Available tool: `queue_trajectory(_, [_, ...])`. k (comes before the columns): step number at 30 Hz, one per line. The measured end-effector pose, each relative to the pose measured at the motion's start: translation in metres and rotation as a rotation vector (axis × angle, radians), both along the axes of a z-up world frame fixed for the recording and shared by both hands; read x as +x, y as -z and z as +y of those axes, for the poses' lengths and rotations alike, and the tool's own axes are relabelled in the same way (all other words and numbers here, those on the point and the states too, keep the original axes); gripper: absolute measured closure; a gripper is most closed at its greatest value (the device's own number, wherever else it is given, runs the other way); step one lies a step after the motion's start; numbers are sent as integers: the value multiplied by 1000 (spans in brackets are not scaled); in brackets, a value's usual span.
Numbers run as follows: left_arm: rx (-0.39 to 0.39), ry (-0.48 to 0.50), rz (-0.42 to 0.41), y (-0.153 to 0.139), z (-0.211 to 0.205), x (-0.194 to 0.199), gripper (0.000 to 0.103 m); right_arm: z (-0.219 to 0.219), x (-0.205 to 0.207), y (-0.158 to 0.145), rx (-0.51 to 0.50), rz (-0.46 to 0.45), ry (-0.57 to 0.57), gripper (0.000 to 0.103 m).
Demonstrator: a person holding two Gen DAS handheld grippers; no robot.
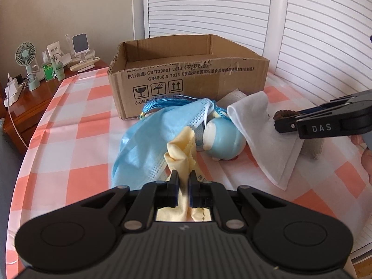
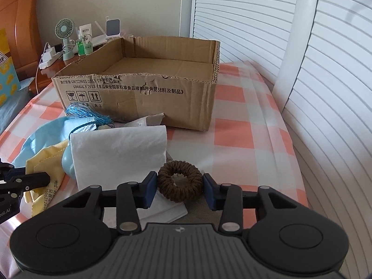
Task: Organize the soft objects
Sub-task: 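Lift the yellow cloth with the left tool while the right tool grasps the brown hair tie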
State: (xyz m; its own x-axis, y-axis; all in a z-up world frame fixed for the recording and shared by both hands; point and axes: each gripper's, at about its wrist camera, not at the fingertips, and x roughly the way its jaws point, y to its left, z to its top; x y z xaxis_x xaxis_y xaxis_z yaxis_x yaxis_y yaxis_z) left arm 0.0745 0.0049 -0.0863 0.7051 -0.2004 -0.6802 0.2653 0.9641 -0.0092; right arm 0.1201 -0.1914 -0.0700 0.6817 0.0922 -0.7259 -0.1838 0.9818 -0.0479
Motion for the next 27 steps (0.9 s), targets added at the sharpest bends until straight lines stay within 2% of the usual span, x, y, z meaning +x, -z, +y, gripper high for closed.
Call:
queue_trajectory(10, [2, 77, 6, -24, 4, -6, 98, -4, -20, -32, -6, -32, -17, 57])
queue_trajectory(15, [4, 122, -4, -46, 8, -12, 98, -9, -27, -48, 26, -36, -29, 56])
queue_trajectory(19, [5, 146, -33, -70, 10, -8, 98, -9, -30, -63, 33, -73, -43, 56])
queue_trajectory(24, [6, 178, -83, -102, 8, 16, 98, -6, -26, -77, 43, -107, -53, 56])
queue_trajectory(27, [34, 190, -122, -117, 2, 44, 98, -3, -19, -82, 46, -120, -55, 56])
